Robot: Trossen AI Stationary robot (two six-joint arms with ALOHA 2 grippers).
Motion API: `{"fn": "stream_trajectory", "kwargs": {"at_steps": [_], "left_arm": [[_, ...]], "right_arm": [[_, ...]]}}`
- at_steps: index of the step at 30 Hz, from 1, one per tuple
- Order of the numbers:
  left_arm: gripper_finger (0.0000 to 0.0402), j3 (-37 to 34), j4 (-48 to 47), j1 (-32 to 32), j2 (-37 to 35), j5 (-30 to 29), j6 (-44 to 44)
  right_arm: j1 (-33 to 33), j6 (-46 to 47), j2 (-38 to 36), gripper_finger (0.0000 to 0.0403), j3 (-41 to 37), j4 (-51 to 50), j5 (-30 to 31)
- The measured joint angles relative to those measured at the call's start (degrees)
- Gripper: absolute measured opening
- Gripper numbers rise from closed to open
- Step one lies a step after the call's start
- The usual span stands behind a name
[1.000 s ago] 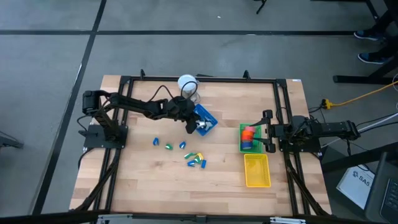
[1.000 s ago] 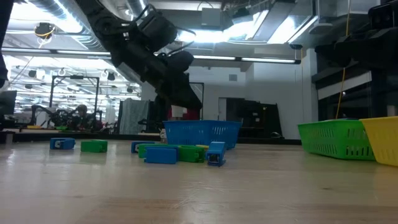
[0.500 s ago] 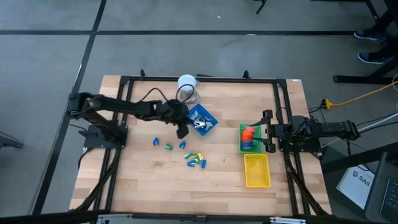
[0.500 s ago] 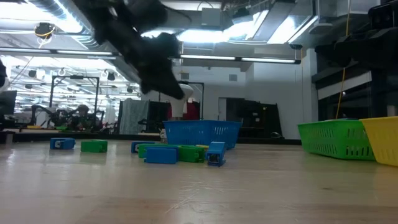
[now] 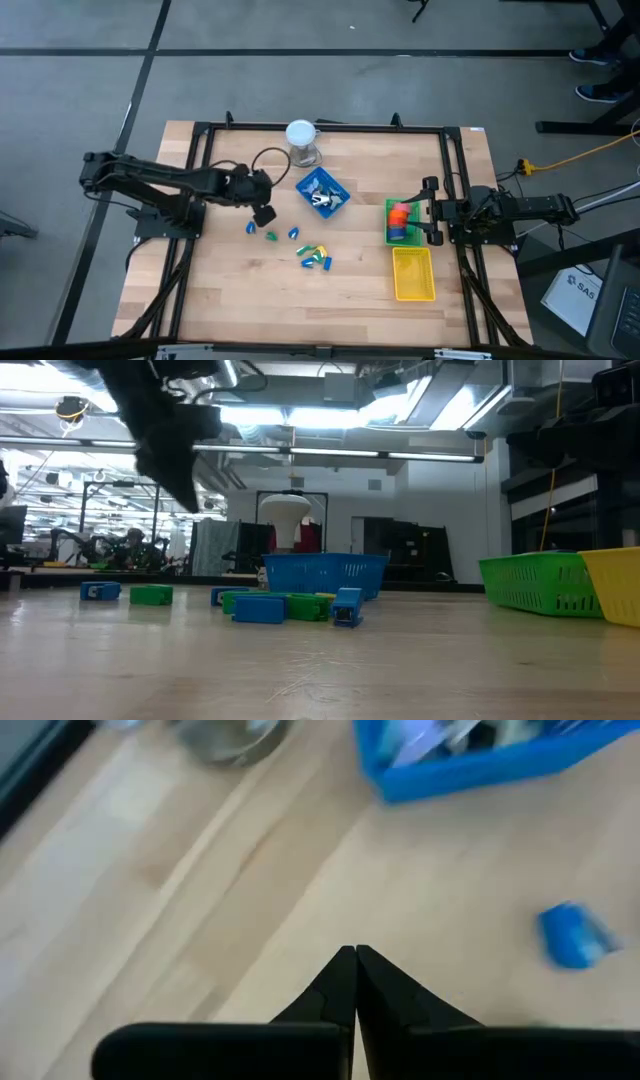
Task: Pick and place Stapler, Stapler remover, tape
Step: Move the staplers to the center of the table
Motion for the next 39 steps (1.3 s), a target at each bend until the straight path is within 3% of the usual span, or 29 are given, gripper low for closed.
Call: {"fn": "stream_trajectory", "kwargs": {"at_steps": [11, 18, 27, 35, 39], "left_arm": [[0.0001, 0.0, -12.96, -8.59, 0.15, -7.27, 3.39], [0.0001, -0.47, -19.69, -12.57, 0.17, -7.75, -4.31], [0.0001, -9.95, -13.59, -15.01, 0.79, -3.65, -15.51], [0.0002, -16.24, 0.22, -15.01, 0.79, 5.18, -10.08], [0.0002, -19.36, 6.89, -14.77, 0.79, 8.62, -11.87]], "right_arm": [[-0.02, -0.02, 0.0, 0.0259, 0.0, 0.0, 0.0], [0.0, -0.02, 0.0, 0.0259, -0.01, 0.0, 0.0], [-0.01, -0.02, 0.0, 0.0259, 0.0, 0.0, 0.0], [-0.01, -0.02, -0.02, 0.0259, 0.0, 0.0, 0.0], [-0.02, -0.01, -0.01, 0.0259, -0.01, 0.0, 0.0]]}}
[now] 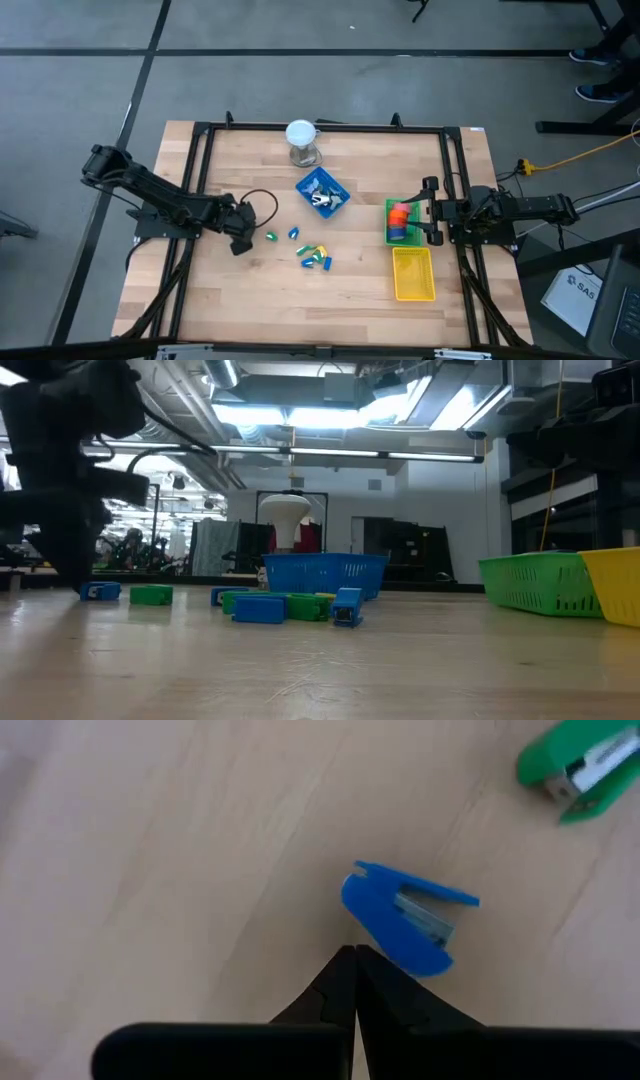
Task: Pick and place Stapler, Stapler remover, tape
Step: Move the staplers to the center of the table
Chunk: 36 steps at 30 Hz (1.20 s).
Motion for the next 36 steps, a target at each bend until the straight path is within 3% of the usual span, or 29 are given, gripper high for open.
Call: {"fn": "stream_trajectory", "kwargs": {"at_steps": [9, 17, 23, 30, 36], "left_arm": [[0.0001, -1.73, 5.36, -0.06, -0.08, -2.88, -3.05], [0.0001, -1.71, 20.49, 0.02, -0.02, -3.58, 5.01], [0.0002, -1.71, 22.06, 1.71, 0.42, 3.11, 2.01], [0.0002, -1.71, 24.62, 2.13, 1.2, -1.85, 2.31], [0.0002, -1.68, 29.23, 3.01, 1.18, 3.92, 3.85]], "right_arm": [[0.0, 0.0, 0.02, 0.0259, 0.0, 0.0, 0.0], [0.0, 0.0, 0.0, 0.0259, 0.02, 0.02, 0.0], [0.0, 0.02, 0.02, 0.0259, 0.02, 0.0, 0.0], [0.0, 0.0, 0.0, 0.0259, 0.02, 0.0, 0.0], [0.0, 0.0, 0.01, 0.0259, 0.0, 0.0, 0.0]]}}
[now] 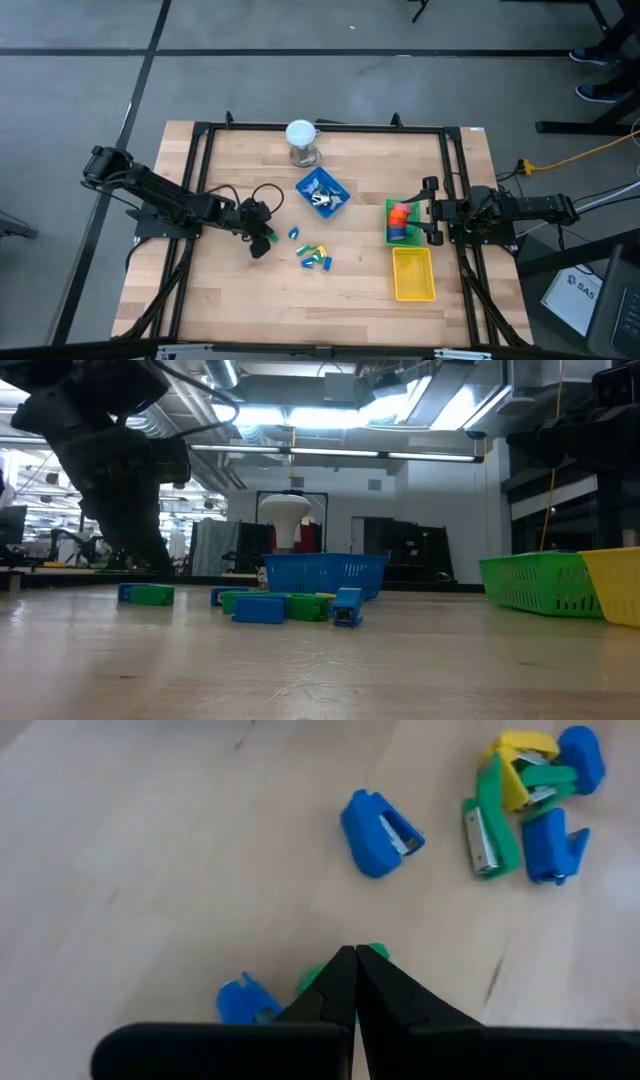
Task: Pick and place Stapler, Stapler remover, tape
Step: Move the staplers to the center of the table
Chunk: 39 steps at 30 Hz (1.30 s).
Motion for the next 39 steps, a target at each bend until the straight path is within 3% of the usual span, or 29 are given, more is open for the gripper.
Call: {"fn": "stream_trajectory", "kwargs": {"at_steps": [7, 17, 23, 28, 32, 35, 39], "left_arm": [[0.0001, 0.02, -5.08, 0.1, 0.0, -6.51, -5.27], [0.0002, 0.07, -8.54, 1.91, -0.21, -5.69, -7.7], [0.0001, -0.44, -10.56, 3.28, -5.9, -2.97, -2.61], [0.0001, -10.17, -3.19, 3.79, -17.68, -3.55, -3.3], [0.0001, -20.41, 7.34, 3.55, -26.96, -8.14, -5.36], [0.0001, -24.65, 14.91, 2.17, -29.99, -12.43, -3.57], [0.0001, -24.55, 13.14, -0.44, -29.24, -19.56, -2.93]], "right_arm": [[0.02, -0.01, 0.01, 0.0259, 0.02, 0.0, 0.0], [0.02, 0.0, -0.01, 0.0259, 0.01, 0.0, 0.0], [0.0, -0.01, -0.01, 0.0259, 0.02, 0.0, 0.0], [0.01, -0.01, -0.01, 0.0259, 0.02, 0.01, 0.0], [0.0, -0.01, -0.01, 0.0259, 0.01, 0.01, 0.0], [0.0, -0.01, -0.01, 0.0259, 0.0, 0.0, 0.0], [0.02, -0.01, 0.01, 0.0259, 0.01, 0.0, 0.0]]}}
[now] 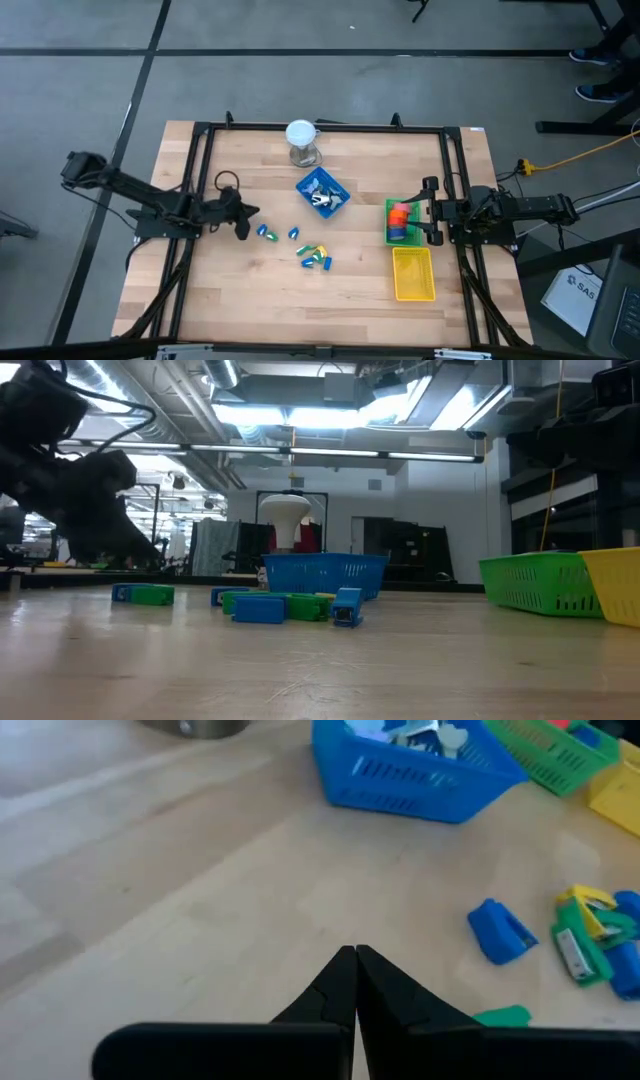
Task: Pick and place Stapler, Stapler remover, tape
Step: Move the staplers to the center of the table
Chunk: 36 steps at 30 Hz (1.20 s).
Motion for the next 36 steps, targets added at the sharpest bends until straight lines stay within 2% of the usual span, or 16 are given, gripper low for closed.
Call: {"fn": "stream_trajectory", "kwargs": {"at_steps": [3, 6, 14, 18, 21, 25, 30, 36], "left_arm": [[0.0001, 0.0, -0.23, -1.32, 1.35, -2.14, -2.37], [0.0001, 0.6, -1.29, -1.97, 3.24, -1.84, -4.59], [0.0001, 6.5, -9.72, -1.89, 9.91, 6.81, -7.87], [0.0002, 7.06, -12.83, -1.9, 13.52, 7.65, -12.29], [0.0002, 7.17, -9.92, -1.88, 15.95, 8.35, -12.64], [0.0002, 7.03, -1.43, -2.01, 18.96, 10.81, -10.49], [0.0002, 7.45, 3.61, -1.98, 24.55, 13.91, -12.9], [0.0002, 13.35, 6.12, -2.39, 33.16, 16.13, -10.25]], "right_arm": [[0.0, 0.02, -0.01, 0.0259, 0.0, 0.0, 0.0], [-0.02, 0.0, -0.02, 0.0259, 0.0, 0.0, 0.0], [-0.02, 0.0, 0.0, 0.0259, 0.0, 0.0, 0.0], [-0.02, 0.0, -0.01, 0.0259, -0.02, 0.0, 0.0], [-0.01, 0.01, -0.02, 0.0259, -0.01, 0.0, 0.0], [-0.01, 0.0, -0.01, 0.0259, -0.02, 0.0, 0.0], [-0.01, 0.01, -0.01, 0.0259, -0.01, 0.0, 0.0], [-0.01, 0.01, -0.01, 0.0259, -0.02, 0.0, 0.0]]}}
